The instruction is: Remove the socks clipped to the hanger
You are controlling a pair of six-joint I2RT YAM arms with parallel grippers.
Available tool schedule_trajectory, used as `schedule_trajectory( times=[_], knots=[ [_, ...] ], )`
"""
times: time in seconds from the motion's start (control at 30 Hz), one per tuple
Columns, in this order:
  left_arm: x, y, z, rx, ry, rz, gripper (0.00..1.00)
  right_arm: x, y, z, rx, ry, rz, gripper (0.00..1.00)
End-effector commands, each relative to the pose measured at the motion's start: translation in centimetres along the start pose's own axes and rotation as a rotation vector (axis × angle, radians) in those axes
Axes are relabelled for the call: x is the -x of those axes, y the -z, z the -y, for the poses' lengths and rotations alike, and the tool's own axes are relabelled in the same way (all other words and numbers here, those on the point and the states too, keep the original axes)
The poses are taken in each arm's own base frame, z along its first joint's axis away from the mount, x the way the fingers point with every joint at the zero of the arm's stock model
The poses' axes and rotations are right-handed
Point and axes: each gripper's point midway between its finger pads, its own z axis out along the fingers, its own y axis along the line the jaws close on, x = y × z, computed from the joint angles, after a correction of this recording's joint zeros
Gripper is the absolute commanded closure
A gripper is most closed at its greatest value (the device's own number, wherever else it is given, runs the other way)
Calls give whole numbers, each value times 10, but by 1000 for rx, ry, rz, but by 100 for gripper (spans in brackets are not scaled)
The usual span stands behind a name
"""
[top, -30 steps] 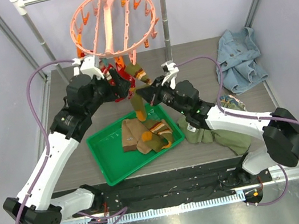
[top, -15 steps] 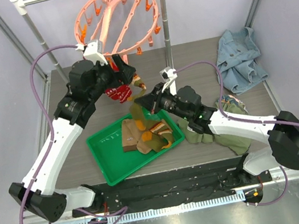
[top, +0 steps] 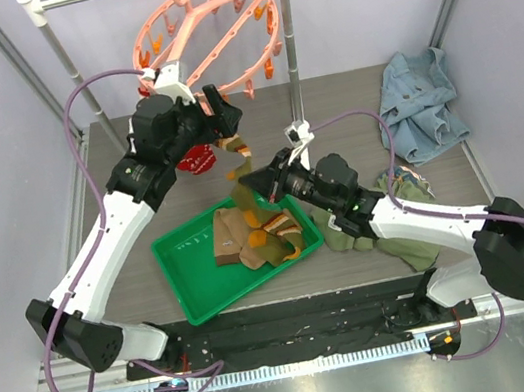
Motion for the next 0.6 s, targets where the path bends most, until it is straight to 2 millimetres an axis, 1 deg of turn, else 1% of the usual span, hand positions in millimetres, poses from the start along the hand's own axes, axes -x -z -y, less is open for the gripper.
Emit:
schedule_trajectory(
  times=[0.0,0.2,0.3,0.37,0.43,0.57],
  knots=[
    [35,11,4,-21,9,125,17,25,6,-22,74,0,80,99],
    [38,23,-4,-4,4,144,17,28,8,-20,59,-18,97,99],
    [39,33,-8,5,4,146,17,29,10,-21,64,-29,101,99],
    [37,36,-9,2,4,146,17,30,12,-23,69,-47,109,99],
    [40,40,-11,4,4,157,17,29,14,-24,77,-55,114,99],
    [43,42,-24,17,20,152,18,29,16,-25,81,-46,108,99]
  ],
)
